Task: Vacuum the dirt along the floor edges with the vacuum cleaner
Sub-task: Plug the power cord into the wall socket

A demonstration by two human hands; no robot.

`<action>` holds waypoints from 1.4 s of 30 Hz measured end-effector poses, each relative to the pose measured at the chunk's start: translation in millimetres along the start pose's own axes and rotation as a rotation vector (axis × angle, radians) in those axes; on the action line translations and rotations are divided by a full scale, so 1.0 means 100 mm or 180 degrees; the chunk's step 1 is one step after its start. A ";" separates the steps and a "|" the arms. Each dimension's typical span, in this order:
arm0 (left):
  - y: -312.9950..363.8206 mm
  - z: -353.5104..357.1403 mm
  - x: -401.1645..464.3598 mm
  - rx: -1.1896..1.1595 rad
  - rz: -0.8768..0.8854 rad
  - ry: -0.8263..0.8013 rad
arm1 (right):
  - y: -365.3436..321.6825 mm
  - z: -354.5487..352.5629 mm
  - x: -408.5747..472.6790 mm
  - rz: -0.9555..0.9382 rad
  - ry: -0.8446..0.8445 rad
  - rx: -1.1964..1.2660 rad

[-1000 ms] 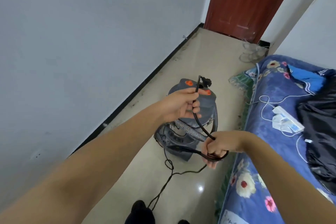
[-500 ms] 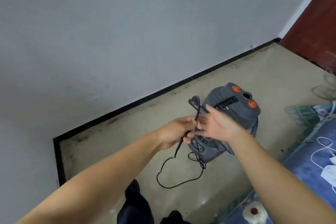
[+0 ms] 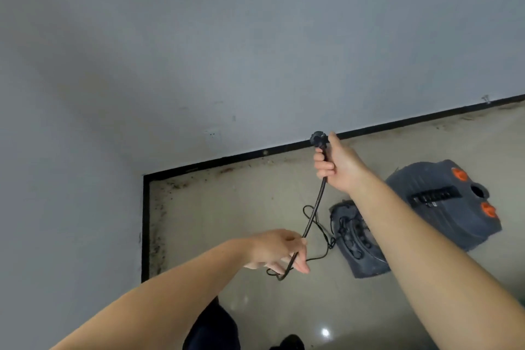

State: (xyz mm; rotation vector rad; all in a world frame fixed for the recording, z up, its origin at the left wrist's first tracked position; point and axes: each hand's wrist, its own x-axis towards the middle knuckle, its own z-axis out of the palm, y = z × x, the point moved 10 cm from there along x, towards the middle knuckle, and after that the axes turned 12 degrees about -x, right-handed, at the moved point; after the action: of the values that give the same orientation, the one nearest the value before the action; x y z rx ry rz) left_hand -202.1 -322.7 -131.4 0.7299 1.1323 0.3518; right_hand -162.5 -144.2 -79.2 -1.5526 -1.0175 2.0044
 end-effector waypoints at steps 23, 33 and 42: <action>-0.12 -3.58 0.98 0.0135 0.0365 0.1663 | -0.18 2.43 2.47 -0.0078 -0.0904 -0.0581; -1.37 -4.98 3.06 0.0765 0.0289 0.1218 | 1.28 2.54 4.94 -0.0215 -0.0824 -0.0903; -2.37 -5.33 4.40 0.0753 -0.0014 -0.0357 | 2.35 2.71 6.45 -0.0685 -0.0946 -0.1424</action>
State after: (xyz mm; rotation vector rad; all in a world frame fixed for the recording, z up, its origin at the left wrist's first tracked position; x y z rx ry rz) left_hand -533.0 -45.3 -720.1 0.9432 1.0791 0.1719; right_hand -585.5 72.6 -644.6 -1.2874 -1.7693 1.9802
